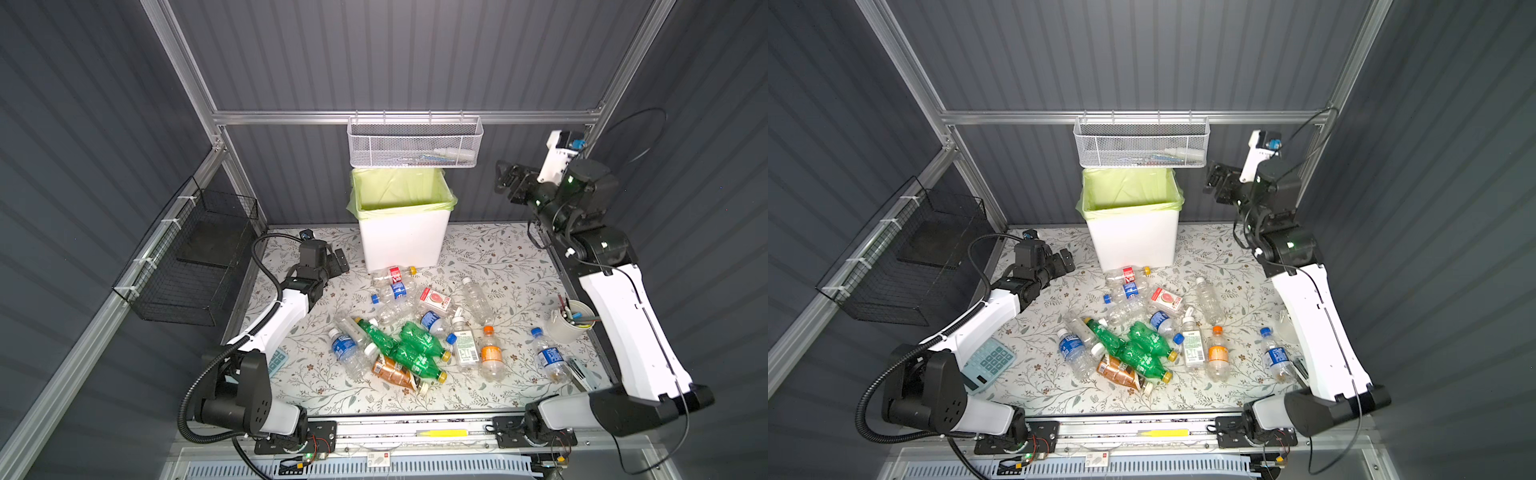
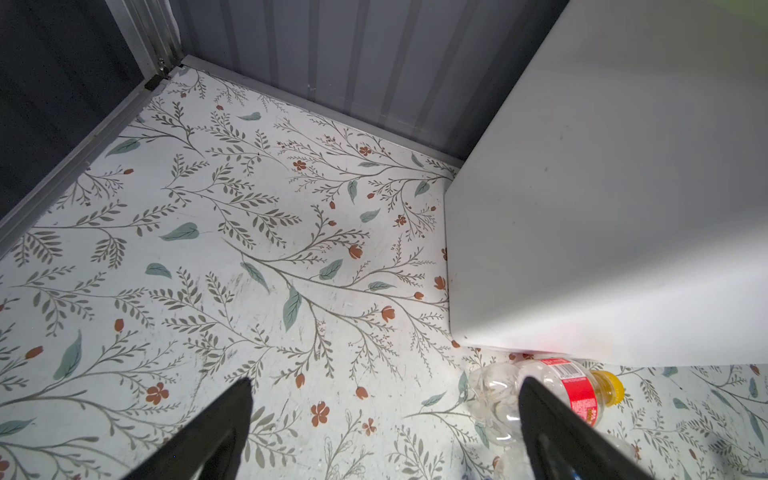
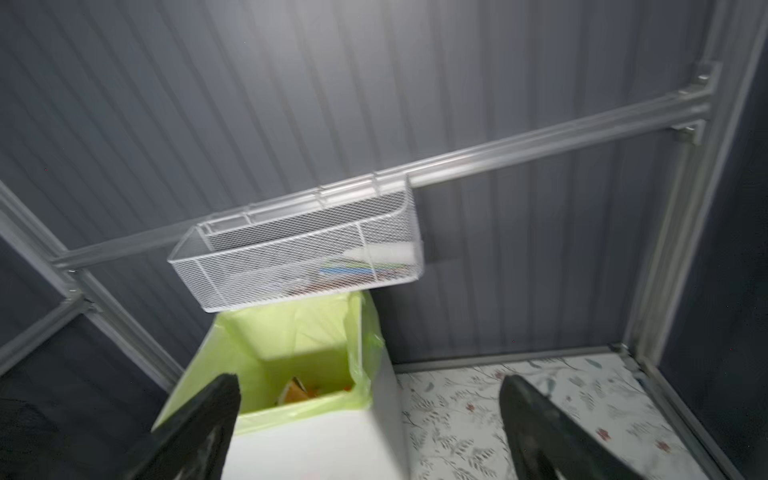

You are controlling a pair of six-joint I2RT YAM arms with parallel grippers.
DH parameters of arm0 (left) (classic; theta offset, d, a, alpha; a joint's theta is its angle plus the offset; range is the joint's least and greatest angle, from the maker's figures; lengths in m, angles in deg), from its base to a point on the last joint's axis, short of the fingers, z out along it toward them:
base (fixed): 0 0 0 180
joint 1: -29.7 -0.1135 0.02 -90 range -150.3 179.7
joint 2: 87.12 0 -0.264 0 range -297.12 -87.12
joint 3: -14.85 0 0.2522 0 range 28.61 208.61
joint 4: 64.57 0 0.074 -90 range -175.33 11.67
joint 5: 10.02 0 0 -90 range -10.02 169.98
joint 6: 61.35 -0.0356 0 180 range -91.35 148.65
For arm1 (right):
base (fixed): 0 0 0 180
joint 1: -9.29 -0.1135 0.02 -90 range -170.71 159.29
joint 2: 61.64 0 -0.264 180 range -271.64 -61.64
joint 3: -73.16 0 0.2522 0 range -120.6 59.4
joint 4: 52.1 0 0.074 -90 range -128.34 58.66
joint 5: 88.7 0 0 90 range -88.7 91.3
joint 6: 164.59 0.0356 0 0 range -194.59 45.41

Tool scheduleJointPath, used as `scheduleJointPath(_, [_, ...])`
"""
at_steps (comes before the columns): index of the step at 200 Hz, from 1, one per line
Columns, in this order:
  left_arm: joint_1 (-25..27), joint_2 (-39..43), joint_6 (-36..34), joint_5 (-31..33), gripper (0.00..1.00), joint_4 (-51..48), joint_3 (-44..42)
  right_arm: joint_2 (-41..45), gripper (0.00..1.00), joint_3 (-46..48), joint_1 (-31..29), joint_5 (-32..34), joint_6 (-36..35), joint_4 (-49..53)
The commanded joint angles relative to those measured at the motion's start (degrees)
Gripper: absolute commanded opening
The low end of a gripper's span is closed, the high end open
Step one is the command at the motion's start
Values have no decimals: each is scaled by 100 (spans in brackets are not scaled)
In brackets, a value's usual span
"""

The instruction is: Throw the plastic bottles in the bin

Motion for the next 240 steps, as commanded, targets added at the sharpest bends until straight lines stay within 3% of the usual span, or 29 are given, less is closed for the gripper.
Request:
scheduleJointPath(1, [-29, 170, 61, -59, 100, 110, -156, 298, 99, 1482, 154, 633, 244, 781])
scheduleJointPath(71, [-25, 210, -89, -154, 100, 102, -297, 1678, 99, 4045, 155, 1822, 1624, 2322])
scheduleJointPath(123, [-25, 110, -56, -326, 100, 150, -410, 1592, 99, 4878, 184, 2383, 2196, 2713])
scheduleJointPath(174, [-25, 103, -70, -372, 100, 181, -559, 1685, 99, 5450, 494, 2341, 2855, 2764])
scheduleJointPath(240, [-25, -39, -100, -504, 100, 234, -576, 1769, 99, 5954, 1236, 1763, 2625, 2340])
